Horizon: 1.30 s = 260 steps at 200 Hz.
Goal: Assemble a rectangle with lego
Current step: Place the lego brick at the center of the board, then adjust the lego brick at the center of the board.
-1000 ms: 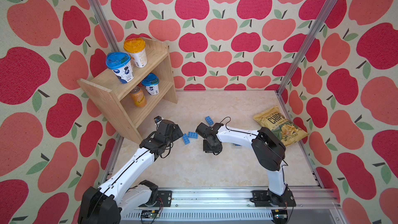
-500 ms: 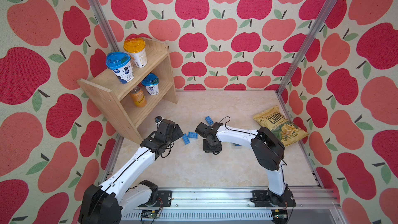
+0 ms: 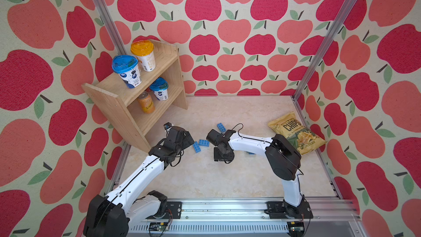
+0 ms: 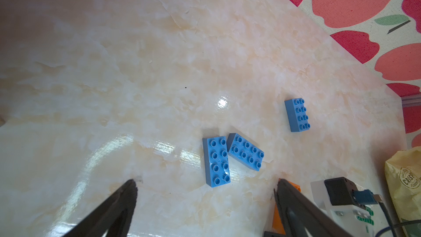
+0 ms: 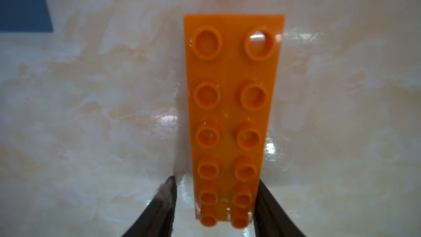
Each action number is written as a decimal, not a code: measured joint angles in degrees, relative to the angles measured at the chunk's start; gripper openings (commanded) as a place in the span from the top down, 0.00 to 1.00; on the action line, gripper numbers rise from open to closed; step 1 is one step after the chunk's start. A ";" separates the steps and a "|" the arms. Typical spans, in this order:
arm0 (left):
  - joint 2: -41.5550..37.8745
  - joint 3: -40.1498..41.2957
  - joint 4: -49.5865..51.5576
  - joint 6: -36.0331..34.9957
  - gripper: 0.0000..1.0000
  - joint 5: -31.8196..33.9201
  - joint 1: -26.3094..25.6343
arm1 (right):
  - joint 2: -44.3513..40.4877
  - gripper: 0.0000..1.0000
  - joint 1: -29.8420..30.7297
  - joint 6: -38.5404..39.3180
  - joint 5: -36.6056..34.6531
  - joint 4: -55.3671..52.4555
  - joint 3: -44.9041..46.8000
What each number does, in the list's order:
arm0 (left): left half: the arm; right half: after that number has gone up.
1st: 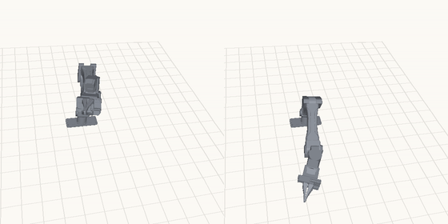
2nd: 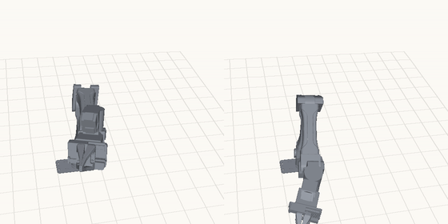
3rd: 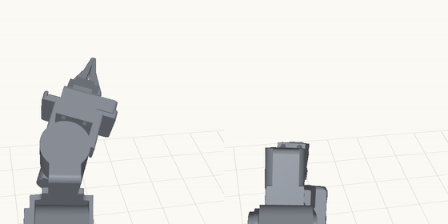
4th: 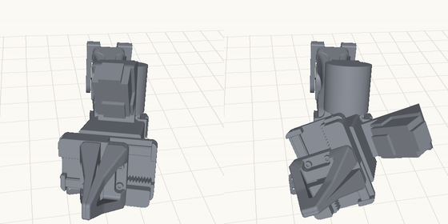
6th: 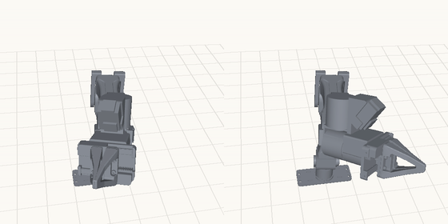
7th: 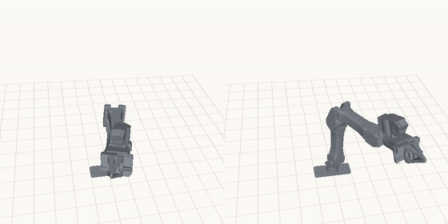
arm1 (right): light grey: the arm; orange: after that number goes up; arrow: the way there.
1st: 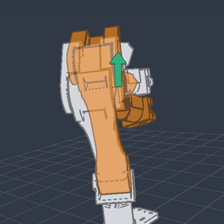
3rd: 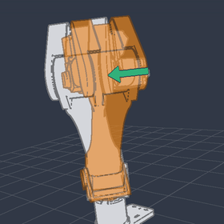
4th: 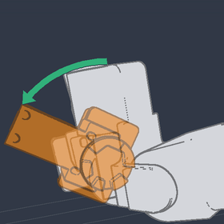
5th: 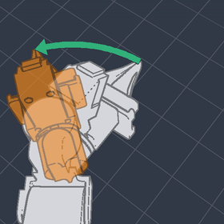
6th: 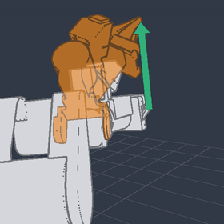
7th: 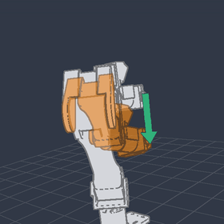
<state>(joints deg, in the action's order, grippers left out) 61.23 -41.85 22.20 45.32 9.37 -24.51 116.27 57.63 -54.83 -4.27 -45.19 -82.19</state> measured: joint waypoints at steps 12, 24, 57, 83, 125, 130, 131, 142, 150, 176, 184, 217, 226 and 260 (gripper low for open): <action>0.00 0.00 0.02 0.00 0.03 0.02 0.00 | 0.00 0.32 0.00 -0.13 0.15 0.20 -0.04; 0.00 0.00 0.02 0.00 0.03 0.02 0.00 | 0.00 0.28 0.00 -0.22 0.15 0.35 -0.11; -0.20 0.00 0.07 0.00 0.03 0.22 0.00 | -0.46 0.11 -0.02 -0.04 -0.37 0.61 0.00; -0.79 0.00 0.26 0.00 0.02 0.26 0.00 | -1.01 0.00 -0.33 1.18 -1.88 -0.33 0.35; -1.99 0.00 0.61 -0.02 0.03 0.81 0.00 | -4.04 0.00 -1.88 2.97 -5.60 -4.24 -2.05; -2.16 0.00 0.72 -0.02 0.02 0.87 0.00 | -4.57 0.00 -2.23 3.21 -5.84 -4.24 -2.71; -2.23 0.00 0.72 -0.02 0.02 0.87 0.00 | -4.63 0.00 -2.29 3.23 -5.88 -4.24 -2.80; -2.60 0.00 0.87 -0.02 0.03 0.98 0.00 | -5.53 0.00 -3.21 3.65 -6.32 -4.20 -4.37; -2.86 0.00 0.98 -0.04 0.02 1.18 0.00 | -5.70 0.00 -4.07 4.00 -6.43 -4.20 -5.84; -3.17 0.00 1.33 -0.35 0.03 1.31 0.00 | -4.48 0.00 -7.26 4.76 -6.82 -3.93 -11.65; -3.17 0.00 1.40 -0.46 0.03 1.31 0.00 | -3.30 0.00 -8.13 5.14 -6.80 -3.91 -13.92; -3.17 -0.07 1.60 -1.14 0.03 1.29 0.00 | 5.51 0.00 -10.93 7.06 -7.10 -3.87 -25.11; -3.17 -0.13 1.55 -1.31 0.03 1.29 0.00 | 8.92 0.00 -11.47 7.80 -7.26 -4.26 -28.76; -3.17 -0.33 1.60 -1.33 0.03 1.29 0.00 | 17.68 0.03 -12.63 10.91 -5.73 -4.55 -36.57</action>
<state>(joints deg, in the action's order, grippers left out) 58.06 -42.17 23.79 43.99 10.66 -24.51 133.95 44.99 -43.92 -10.00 -49.74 -118.76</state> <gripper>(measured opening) 0.975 0.984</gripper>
